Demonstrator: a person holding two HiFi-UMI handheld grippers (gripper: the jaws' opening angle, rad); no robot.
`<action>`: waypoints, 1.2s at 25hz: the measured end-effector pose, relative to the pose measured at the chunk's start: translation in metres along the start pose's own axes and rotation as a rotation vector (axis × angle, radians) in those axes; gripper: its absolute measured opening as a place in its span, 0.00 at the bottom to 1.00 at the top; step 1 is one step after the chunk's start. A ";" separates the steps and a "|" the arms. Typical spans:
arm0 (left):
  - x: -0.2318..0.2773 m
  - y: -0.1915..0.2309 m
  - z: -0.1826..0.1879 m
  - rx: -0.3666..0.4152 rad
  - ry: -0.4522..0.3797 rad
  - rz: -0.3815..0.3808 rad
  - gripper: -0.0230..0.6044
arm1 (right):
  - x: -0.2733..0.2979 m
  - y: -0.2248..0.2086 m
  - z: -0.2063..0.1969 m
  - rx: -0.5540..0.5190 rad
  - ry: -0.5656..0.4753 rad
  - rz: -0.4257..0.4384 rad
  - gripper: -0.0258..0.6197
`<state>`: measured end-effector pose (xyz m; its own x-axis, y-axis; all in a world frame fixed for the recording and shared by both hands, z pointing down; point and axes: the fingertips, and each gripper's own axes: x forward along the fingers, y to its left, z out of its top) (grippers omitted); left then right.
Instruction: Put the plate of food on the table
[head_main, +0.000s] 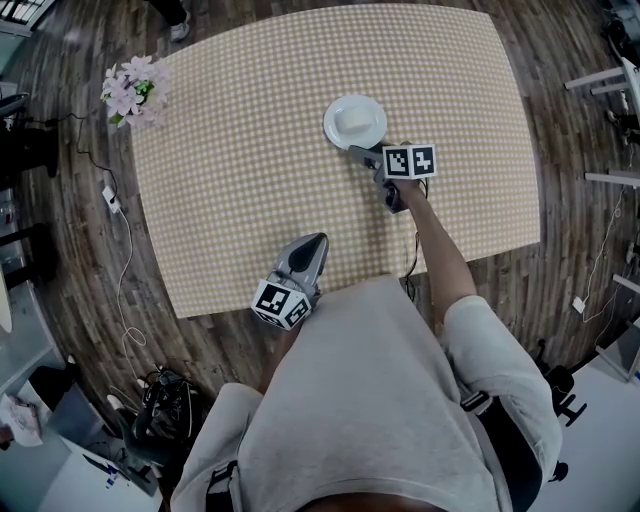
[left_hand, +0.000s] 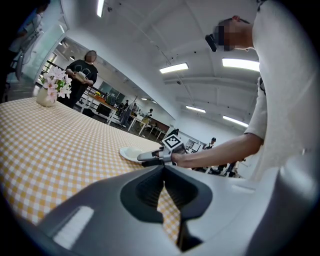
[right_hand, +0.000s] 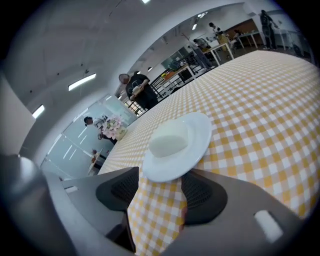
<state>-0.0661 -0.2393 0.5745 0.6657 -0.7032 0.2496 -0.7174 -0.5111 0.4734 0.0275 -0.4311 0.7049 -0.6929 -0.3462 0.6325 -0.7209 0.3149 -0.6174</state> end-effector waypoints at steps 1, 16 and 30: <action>0.000 0.000 0.000 0.000 0.000 0.000 0.05 | 0.001 0.002 -0.002 -0.038 0.016 -0.004 0.48; 0.000 -0.010 0.004 0.012 -0.020 -0.005 0.05 | -0.016 -0.011 -0.028 -0.430 0.150 -0.271 0.31; -0.001 -0.062 0.004 0.090 -0.053 -0.014 0.05 | -0.090 0.003 -0.042 -0.309 -0.075 -0.228 0.04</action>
<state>-0.0232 -0.2093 0.5416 0.6656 -0.7196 0.1977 -0.7254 -0.5617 0.3977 0.0869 -0.3618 0.6658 -0.5201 -0.4981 0.6938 -0.8344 0.4697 -0.2882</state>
